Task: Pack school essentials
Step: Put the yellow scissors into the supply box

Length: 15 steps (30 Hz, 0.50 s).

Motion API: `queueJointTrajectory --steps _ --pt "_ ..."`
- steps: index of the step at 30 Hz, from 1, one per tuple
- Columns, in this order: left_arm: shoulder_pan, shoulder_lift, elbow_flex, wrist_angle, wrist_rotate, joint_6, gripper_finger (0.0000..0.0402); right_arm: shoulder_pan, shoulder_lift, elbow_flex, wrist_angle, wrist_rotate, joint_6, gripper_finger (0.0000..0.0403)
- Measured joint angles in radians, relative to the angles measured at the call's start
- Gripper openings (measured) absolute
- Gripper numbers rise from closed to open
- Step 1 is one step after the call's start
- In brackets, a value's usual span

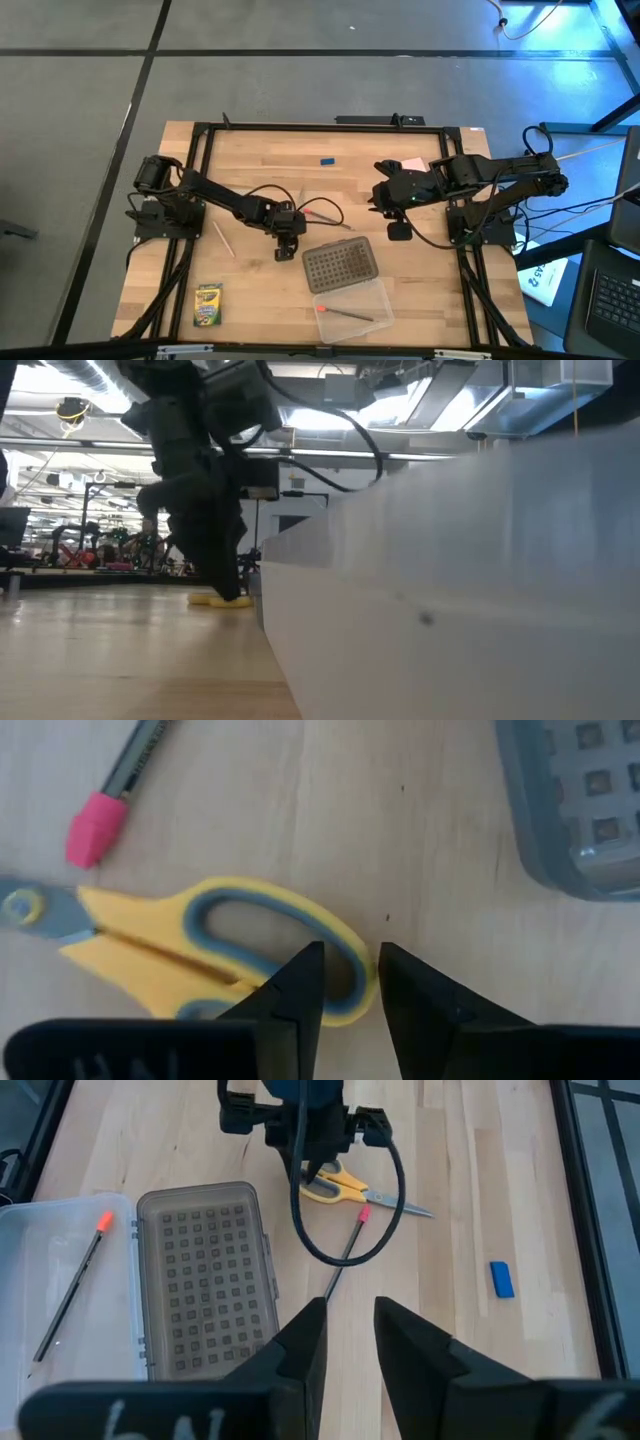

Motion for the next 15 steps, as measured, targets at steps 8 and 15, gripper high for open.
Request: queueJointTrajectory --steps 8,15 --pt "-0.002 0.038 0.004 0.014 -0.010 0.000 0.0093 0.000 0.000 0.000 0.000 0.000 0.000 0.0090" --pt "-0.002 0.039 0.004 0.014 -0.023 0.000 0.0089 0.000 0.000 0.000 -0.001 0.000 0.000 0.0090"
